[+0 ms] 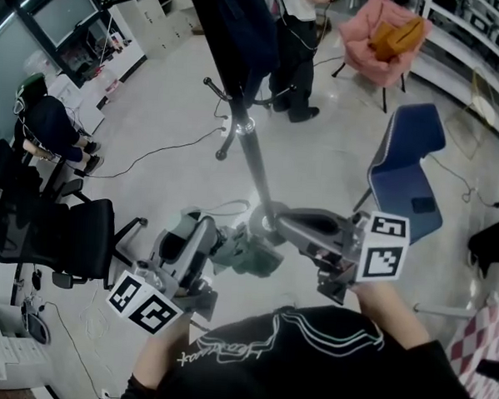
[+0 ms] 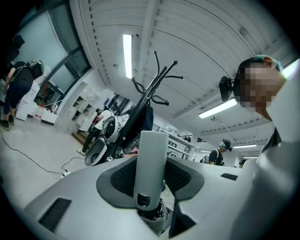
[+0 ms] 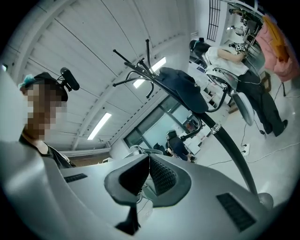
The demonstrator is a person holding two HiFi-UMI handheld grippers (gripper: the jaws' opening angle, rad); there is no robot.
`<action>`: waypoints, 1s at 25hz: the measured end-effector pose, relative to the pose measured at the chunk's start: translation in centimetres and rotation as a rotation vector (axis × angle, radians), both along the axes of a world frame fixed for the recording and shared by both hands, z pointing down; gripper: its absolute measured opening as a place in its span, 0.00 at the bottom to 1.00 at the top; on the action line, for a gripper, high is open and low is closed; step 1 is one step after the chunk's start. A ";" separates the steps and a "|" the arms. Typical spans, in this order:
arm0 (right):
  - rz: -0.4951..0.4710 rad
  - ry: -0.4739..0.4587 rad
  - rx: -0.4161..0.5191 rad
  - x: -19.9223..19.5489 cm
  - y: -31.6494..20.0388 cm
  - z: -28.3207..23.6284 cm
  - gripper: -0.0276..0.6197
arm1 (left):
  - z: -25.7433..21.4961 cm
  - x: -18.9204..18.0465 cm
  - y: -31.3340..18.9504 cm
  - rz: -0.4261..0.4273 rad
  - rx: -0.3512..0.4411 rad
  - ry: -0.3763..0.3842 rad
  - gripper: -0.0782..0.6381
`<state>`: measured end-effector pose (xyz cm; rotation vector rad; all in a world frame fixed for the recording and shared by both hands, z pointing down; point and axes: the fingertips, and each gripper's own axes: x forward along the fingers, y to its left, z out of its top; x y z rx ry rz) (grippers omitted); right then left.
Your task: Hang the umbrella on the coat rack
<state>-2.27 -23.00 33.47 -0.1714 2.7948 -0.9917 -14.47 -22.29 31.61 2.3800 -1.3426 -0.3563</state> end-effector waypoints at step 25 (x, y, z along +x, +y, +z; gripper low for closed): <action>0.008 0.005 0.019 -5.4 -6.3 -0.8 0.06 | 0.0 -3.7 -7.7 0.044 0.014 0.018 0.32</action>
